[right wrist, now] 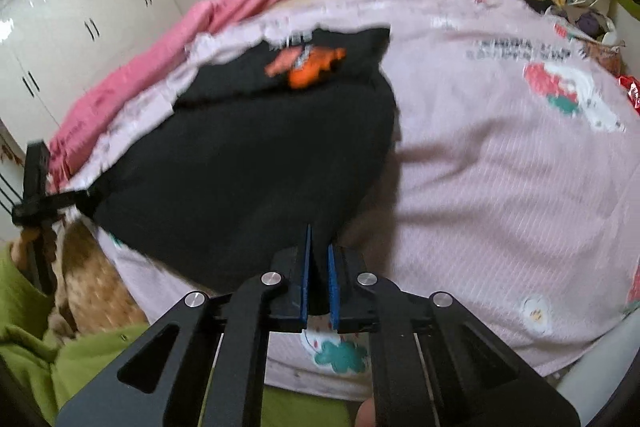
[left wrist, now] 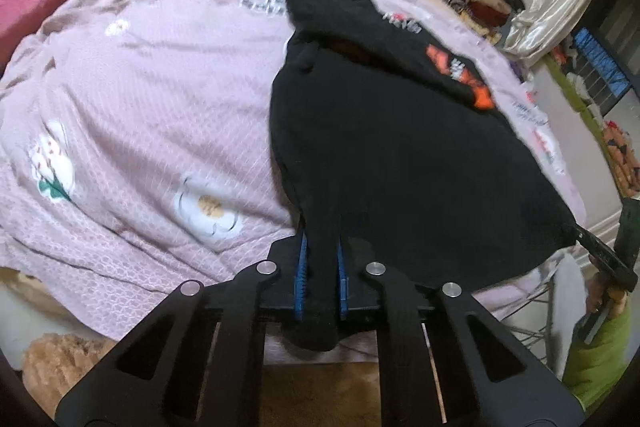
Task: Fold small clothes
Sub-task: 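Grasp the hem with the left tool while the right tool grasps the hem too, then lift the hem with both tools and fold it up toward the collar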
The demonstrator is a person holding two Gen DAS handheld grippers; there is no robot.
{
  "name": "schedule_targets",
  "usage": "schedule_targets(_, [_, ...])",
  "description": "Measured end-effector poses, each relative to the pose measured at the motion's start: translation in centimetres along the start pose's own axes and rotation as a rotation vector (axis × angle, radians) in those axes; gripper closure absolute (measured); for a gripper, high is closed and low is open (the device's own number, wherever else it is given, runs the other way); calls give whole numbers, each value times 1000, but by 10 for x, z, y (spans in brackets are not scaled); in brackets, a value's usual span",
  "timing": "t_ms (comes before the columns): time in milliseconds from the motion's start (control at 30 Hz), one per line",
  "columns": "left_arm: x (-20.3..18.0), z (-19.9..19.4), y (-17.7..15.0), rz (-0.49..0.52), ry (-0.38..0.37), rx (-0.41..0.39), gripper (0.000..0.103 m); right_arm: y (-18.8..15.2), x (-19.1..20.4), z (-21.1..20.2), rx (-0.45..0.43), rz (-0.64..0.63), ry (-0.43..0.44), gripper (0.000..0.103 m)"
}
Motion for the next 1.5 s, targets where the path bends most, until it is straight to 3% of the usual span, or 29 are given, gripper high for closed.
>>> schedule_targets(400, [-15,-33,55,-69,-121,-104,99,68,-15,-31,-196,40,-23,96])
schedule_targets(667, [-33,-41,95,-57,-132,-162,99,105,-26,-38,-267,57,-47,96])
schedule_targets(1133, [-53,-36,159,-38,-137,-226,99,162,-48,-21,-308,55,-128,96])
schedule_targets(1500, [-55,-21,193,-32,-100,-256,100,182,-63,1,-295,58,-185,96])
Point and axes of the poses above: each gripper's, at about its wrist camera, not at the fingertips, and z roughly the way its jaws point, x to its left, y to its top, the point moved 9 cm from there along z, roughly the way its jaws point, and after that the axes turned 10 degrees about -z, right-handed, at the moved point
